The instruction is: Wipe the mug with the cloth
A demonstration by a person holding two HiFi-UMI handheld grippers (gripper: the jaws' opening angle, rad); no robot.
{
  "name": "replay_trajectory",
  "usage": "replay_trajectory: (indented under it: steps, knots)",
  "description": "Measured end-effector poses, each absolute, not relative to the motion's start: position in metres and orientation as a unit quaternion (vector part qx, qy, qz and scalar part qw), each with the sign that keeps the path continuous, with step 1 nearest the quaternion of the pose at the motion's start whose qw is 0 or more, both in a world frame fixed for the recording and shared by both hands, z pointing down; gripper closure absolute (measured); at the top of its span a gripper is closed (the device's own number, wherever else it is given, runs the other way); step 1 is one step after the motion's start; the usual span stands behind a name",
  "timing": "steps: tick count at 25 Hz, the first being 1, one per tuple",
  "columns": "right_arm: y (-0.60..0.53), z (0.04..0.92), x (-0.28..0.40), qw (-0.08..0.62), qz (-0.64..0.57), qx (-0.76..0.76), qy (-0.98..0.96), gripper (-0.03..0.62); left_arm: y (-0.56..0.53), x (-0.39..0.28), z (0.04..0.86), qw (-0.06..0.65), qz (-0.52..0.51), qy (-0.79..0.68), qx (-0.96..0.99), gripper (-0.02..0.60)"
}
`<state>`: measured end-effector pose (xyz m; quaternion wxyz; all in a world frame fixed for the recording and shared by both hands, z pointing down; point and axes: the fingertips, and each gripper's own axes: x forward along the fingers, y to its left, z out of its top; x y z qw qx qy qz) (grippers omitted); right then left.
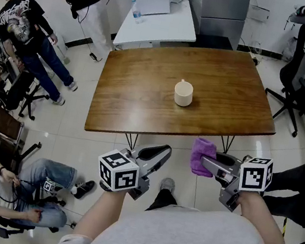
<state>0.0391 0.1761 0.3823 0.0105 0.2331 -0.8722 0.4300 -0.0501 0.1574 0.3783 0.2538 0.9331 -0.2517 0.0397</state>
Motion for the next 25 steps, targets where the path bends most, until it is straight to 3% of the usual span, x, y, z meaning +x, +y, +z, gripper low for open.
replay_trajectory:
  steps: [6,14,22,25]
  knots:
    - [0.084,0.401,0.009,0.007,0.456,0.251,-0.854,0.459,0.05,-0.075,0.403,0.284,0.032,-0.227,0.931,0.575]
    - [-0.001,0.422,-0.009,0.012,0.477,0.282,-0.832,0.459,-0.04,-0.083,0.443,0.29,0.101,-0.204,0.93,0.574]
    - [-0.029,0.436,0.006,0.01,0.499,0.29,-0.817,0.459,-0.08,-0.072,0.468,0.327,0.103,-0.189,0.92,0.495]
    - [-0.042,0.441,0.02,0.013,0.505,0.29,-0.813,0.459,-0.095,-0.07,0.481,0.295,0.137,-0.202,0.924,0.461]
